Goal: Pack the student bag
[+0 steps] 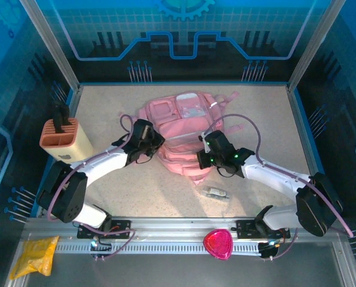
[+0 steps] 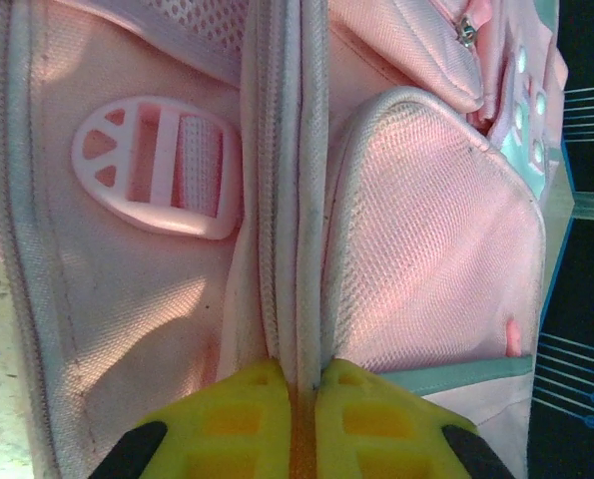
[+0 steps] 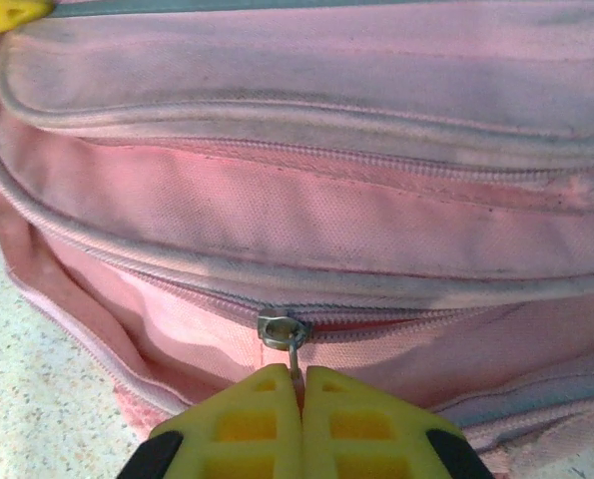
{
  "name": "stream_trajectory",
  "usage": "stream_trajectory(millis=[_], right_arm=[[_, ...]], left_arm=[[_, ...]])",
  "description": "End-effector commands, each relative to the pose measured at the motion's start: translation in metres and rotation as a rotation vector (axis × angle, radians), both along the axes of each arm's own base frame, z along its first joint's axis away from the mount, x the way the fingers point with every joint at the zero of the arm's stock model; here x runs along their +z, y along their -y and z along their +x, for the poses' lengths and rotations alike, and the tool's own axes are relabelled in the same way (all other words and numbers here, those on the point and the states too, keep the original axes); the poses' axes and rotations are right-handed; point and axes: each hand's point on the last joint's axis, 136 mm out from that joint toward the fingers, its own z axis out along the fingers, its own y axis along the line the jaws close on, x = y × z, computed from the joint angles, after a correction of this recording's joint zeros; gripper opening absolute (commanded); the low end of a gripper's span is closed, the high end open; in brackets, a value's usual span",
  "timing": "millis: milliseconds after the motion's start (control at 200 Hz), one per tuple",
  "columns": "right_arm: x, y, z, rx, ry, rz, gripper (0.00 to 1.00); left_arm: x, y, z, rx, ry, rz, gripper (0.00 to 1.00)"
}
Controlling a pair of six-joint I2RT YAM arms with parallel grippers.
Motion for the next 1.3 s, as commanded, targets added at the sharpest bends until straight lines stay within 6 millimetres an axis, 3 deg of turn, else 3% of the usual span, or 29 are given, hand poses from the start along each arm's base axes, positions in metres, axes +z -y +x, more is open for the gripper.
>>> stream_trajectory(millis=[0, 120, 205, 270, 295, 425, 590, 800, 1036, 1256, 1291], right_arm=[[-0.014, 0.033, -0.007, -0.035, -0.075, -0.134, 0.0], [-0.008, 0.008, -0.016, 0.052, -0.05, -0.107, 0.0], [-0.009, -0.021, -0.025, 0.135, -0.067, -0.061, 0.0], [-0.017, -0.035, -0.034, 0.171, -0.093, -0.063, 0.0], [-0.007, -0.045, -0.032, 0.182, -0.076, -0.046, 0.0], [-0.006, -0.07, -0.039, 0.234, -0.086, 0.03, 0.0], [-0.009, -0.072, -0.039, 0.243, -0.086, 0.029, 0.0], [-0.011, -0.073, -0.041, 0.244, -0.09, 0.046, 0.0], [-0.012, -0.072, -0.039, 0.22, -0.097, 0.049, 0.0], [-0.009, -0.074, -0.039, 0.224, -0.091, 0.058, 0.0], [-0.019, -0.069, -0.044, 0.222, -0.111, 0.046, 0.0]], left_arm=[[0.012, -0.06, 0.015, 0.115, 0.028, 0.176, 0.0], [0.015, -0.064, 0.016, 0.099, 0.047, 0.202, 0.0], [0.017, -0.065, 0.02, 0.094, 0.046, 0.207, 0.0], [0.021, -0.066, 0.022, 0.092, 0.04, 0.207, 0.18], [0.022, -0.068, 0.021, 0.092, 0.032, 0.213, 0.25], [0.031, -0.068, 0.011, 0.099, 0.052, 0.177, 0.46], [0.037, -0.068, -0.021, 0.15, 0.07, 0.106, 0.56], [0.04, -0.029, -0.058, 0.148, 0.107, 0.044, 0.59], [0.021, 0.032, -0.074, 0.139, 0.068, -0.088, 0.57], [-0.007, 0.056, -0.076, 0.184, -0.002, -0.151, 0.55], [-0.01, 0.061, -0.074, 0.186, -0.003, -0.163, 0.54]])
